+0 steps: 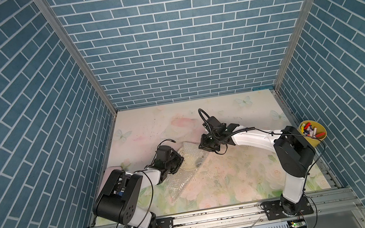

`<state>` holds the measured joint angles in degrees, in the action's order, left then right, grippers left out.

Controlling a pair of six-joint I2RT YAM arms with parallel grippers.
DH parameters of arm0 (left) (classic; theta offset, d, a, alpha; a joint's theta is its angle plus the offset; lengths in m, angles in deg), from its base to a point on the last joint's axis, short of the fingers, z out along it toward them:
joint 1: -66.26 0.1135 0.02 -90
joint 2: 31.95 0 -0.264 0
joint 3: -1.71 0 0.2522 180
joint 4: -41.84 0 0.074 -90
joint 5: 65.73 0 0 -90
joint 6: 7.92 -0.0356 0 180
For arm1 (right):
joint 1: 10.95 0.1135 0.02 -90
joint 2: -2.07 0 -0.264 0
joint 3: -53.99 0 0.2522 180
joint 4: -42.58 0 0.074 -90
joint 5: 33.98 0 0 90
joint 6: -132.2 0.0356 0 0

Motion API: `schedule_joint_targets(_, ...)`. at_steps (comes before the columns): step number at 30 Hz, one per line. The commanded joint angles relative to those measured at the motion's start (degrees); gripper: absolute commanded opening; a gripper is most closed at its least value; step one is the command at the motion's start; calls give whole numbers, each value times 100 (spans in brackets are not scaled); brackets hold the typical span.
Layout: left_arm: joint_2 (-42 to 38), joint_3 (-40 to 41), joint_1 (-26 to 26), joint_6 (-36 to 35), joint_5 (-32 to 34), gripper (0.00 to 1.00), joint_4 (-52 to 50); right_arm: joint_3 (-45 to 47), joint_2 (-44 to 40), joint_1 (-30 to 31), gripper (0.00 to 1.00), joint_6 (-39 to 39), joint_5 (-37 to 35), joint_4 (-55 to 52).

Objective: Wrap dinner plates in bubble wrap
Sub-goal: Wrap the plate in the bubble wrap.

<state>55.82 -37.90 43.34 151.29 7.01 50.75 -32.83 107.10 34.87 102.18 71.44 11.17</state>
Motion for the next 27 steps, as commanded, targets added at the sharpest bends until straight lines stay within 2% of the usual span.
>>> schedule_joint_targets(1, 148, 160, -7, 22, 30, 0, -289, -316, -63, 147, 17, 234, 207, 90)
schedule_joint_targets(4, 154, 178, -4, 68, 71, 0, -229, -119, -186, 315, 0, 412, 182, 165)
schedule_joint_targets(7, 84, 431, -11, 376, 188, 0, 102, 10, -88, 451, 0, 700, 268, 515)
schedule_joint_targets(10, -233, 700, -11, 639, 341, 0, 337, -305, 307, 680, 0, 721, 249, 154)
schedule_joint_targets(16, -1104, 645, -20, 402, 726, 0, -452, -170, 619, 823, 0, 835, 84, -101)
schedule_joint_targets(23, -1219, 582, -21, 522, 605, 0, -397, -139, 1106, 841, 0, 619, 119, -343)
schedule_joint_targets(24, -1356, 558, -23, 578, 600, 6, -477, -121, 1128, 840, 0, 614, 119, -326)
schedule_joint_targets(25, -1581, 497, -22, 602, 645, 17, -665, -129, 1146, 838, 0, 608, 126, -331)
schedule_joint_targets(27, -2077, 248, -28, 498, 846, 32, -1386, -199, 1202, 849, 0, 561, 167, -363)
